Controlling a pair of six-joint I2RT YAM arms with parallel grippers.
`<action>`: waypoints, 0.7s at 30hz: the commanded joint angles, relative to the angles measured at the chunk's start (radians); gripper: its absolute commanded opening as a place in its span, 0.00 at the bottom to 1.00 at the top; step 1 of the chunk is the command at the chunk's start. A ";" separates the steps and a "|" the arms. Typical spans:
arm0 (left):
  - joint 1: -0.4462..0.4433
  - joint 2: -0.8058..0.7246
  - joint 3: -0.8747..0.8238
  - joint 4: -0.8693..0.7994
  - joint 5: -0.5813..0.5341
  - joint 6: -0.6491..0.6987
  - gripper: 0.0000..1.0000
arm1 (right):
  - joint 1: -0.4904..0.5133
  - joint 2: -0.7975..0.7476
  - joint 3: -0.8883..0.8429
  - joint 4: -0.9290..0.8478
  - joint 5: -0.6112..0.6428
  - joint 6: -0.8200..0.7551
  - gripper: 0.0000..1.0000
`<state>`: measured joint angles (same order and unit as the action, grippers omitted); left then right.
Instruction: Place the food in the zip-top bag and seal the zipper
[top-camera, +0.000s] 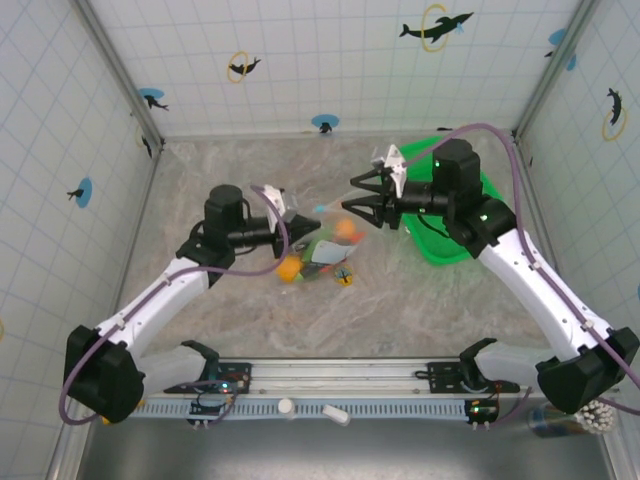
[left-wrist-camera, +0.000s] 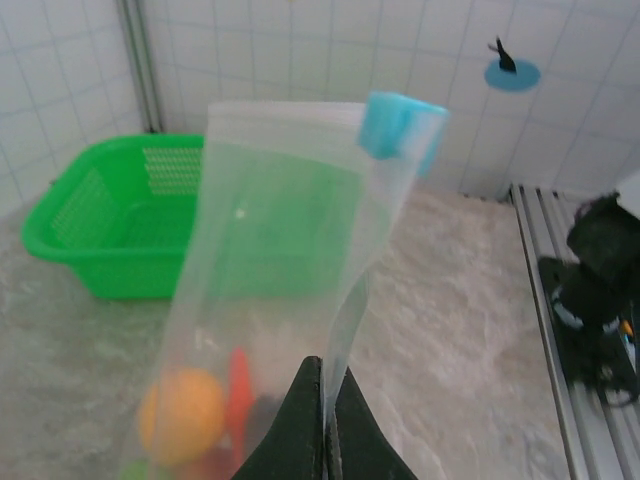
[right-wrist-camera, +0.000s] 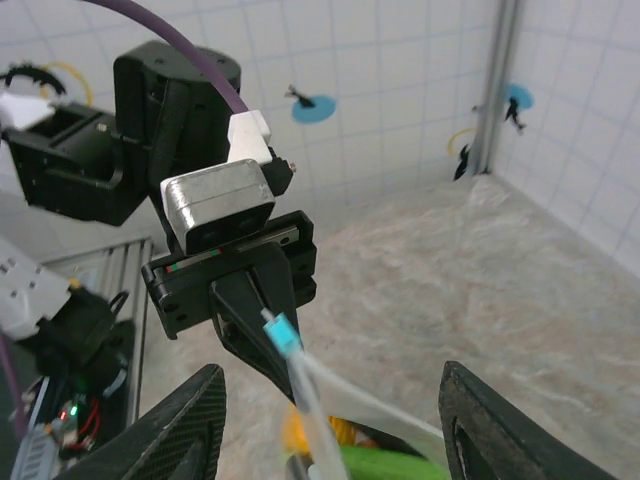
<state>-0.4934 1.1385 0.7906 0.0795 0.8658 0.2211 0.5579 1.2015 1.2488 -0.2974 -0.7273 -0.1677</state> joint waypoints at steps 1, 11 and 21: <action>-0.018 -0.024 -0.011 -0.110 -0.053 0.156 0.00 | 0.037 -0.002 -0.011 -0.063 -0.039 -0.096 0.58; -0.066 0.018 0.038 -0.167 -0.044 0.161 0.00 | 0.315 0.036 -0.005 -0.199 0.412 -0.512 0.42; -0.076 -0.016 0.030 -0.167 -0.060 0.155 0.00 | 0.359 0.033 -0.026 -0.161 0.588 -0.563 0.42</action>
<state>-0.5621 1.1484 0.8009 -0.0677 0.8143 0.3443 0.9104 1.2354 1.2442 -0.4728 -0.2245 -0.6910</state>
